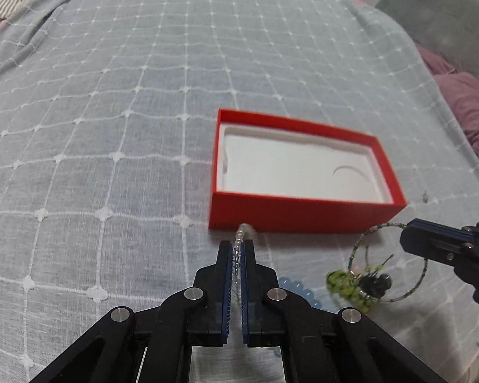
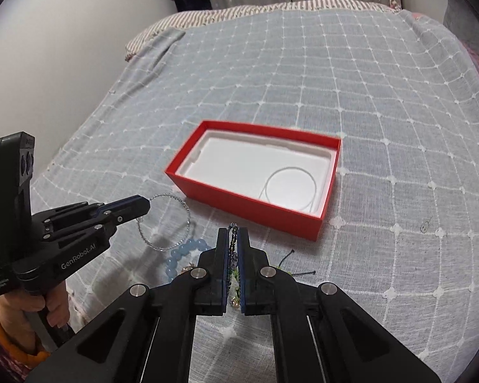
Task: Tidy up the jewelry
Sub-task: 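Carry both bangles into the red box and open both tools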
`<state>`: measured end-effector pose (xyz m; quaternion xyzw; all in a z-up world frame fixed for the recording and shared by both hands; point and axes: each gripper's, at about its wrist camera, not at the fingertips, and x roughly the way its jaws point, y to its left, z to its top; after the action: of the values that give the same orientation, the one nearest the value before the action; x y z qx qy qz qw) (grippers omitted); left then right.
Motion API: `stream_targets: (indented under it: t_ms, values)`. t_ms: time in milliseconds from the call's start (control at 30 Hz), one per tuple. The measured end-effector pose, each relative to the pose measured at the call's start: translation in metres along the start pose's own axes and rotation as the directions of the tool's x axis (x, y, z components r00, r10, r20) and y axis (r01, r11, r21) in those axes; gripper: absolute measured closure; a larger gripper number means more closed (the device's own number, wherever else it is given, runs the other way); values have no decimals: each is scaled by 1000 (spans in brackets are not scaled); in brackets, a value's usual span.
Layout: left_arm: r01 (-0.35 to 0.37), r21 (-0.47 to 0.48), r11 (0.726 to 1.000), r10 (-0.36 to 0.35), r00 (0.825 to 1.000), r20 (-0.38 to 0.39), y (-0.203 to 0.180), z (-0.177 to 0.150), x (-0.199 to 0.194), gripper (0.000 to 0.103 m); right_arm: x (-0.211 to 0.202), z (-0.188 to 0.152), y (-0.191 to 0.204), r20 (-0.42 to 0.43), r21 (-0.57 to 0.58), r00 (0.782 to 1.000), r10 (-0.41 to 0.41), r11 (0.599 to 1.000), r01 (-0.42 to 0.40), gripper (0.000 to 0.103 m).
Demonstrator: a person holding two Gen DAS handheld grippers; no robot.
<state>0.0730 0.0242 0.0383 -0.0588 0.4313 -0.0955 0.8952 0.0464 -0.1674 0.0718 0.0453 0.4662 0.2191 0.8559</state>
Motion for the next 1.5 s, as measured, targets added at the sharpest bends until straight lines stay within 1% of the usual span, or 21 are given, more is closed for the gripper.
stream_targets:
  t_ms: [167,267,367,500,667,700,767,900,1000,1067,1200,1267,1367,1500]
  values:
    - [32,-10,999,-32,998,45,-11,13,-6,103,-10,10,-3,49,11,999,-20,1000,19,98]
    - [69,-14,998,-67,993,92,-17,22,-13,103,-17,19,-7,91,26,995,-28,999,26,98]
    - [127,-12,992,-125,983,133,-24,33,-16,103,-20,25,-10,125,29,990,-69,997,66,98]
    - [193,2,981,-190,966,174,-35,45,-10,103,-12,32,-18,157,40,981,-110,994,105,98]
    - [263,-8,965,-256,947,193,-42,56,8,103,1,34,-30,159,74,980,-118,992,107,98]
    - [265,-13,964,-257,947,193,-41,57,12,103,4,35,-31,162,75,979,-122,991,111,98]
    - [248,-24,968,-240,953,184,-38,56,24,103,8,36,-32,164,75,978,-128,990,117,98]
    - [166,-43,985,-157,975,156,-26,52,44,103,17,38,-34,160,77,977,-139,989,128,98]
    - [128,-56,990,-119,983,142,-19,52,53,103,21,39,-33,156,79,978,-135,989,124,98]
    - [88,-48,995,-81,987,139,-18,51,55,103,23,40,-30,157,76,980,-122,991,112,98]
    - [20,-34,999,-15,991,133,-14,50,59,103,32,44,-19,155,51,984,-89,995,82,98]
    - [2,-32,999,3,992,128,-12,50,61,103,39,44,-19,141,45,984,-106,994,101,98]
    - [-18,-23,1000,21,993,117,-11,48,65,103,51,40,-26,116,38,981,-158,987,155,98]
    - [-43,-1,999,43,992,116,-15,49,67,103,55,37,-38,101,46,979,-177,984,173,98]
